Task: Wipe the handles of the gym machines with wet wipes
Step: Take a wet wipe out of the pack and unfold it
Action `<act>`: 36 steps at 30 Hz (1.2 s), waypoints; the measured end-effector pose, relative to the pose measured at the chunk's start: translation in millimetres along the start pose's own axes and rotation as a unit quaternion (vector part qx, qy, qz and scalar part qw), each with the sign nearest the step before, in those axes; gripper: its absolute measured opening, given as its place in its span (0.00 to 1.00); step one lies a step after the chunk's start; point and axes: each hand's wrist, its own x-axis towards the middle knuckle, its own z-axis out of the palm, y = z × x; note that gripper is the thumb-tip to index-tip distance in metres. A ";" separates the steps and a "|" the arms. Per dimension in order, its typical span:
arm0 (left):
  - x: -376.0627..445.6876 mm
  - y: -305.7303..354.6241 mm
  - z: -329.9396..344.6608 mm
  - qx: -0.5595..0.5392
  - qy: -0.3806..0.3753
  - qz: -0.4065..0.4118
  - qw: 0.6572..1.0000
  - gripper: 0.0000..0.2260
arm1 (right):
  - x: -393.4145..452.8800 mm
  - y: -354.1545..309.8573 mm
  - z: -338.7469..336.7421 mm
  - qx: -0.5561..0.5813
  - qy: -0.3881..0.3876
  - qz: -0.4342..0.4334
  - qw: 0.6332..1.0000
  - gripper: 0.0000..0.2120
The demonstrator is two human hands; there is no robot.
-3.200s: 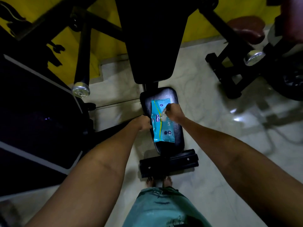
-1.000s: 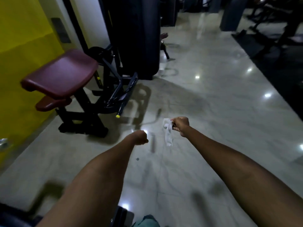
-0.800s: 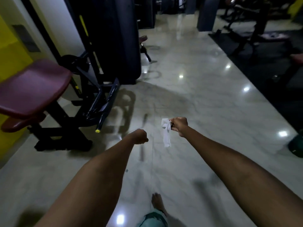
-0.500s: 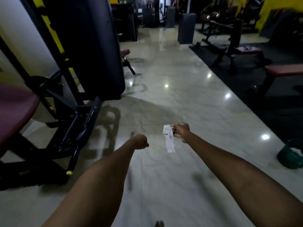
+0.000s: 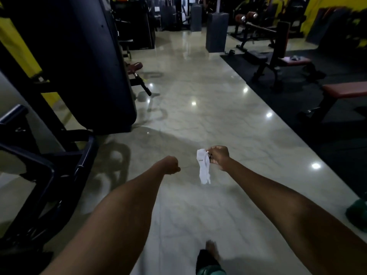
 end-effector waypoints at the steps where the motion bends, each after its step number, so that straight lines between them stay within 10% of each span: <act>1: 18.3 -2.6 -7.4 -0.004 -0.004 -0.004 1.000 0.15 | 18.0 -7.1 1.8 -0.008 -0.002 -0.002 1.000 0.13; 36: 740.9 -168.6 -439.1 0.042 0.023 -0.102 0.994 0.16 | 736.0 -404.7 252.8 -0.042 -0.034 -0.054 0.997 0.12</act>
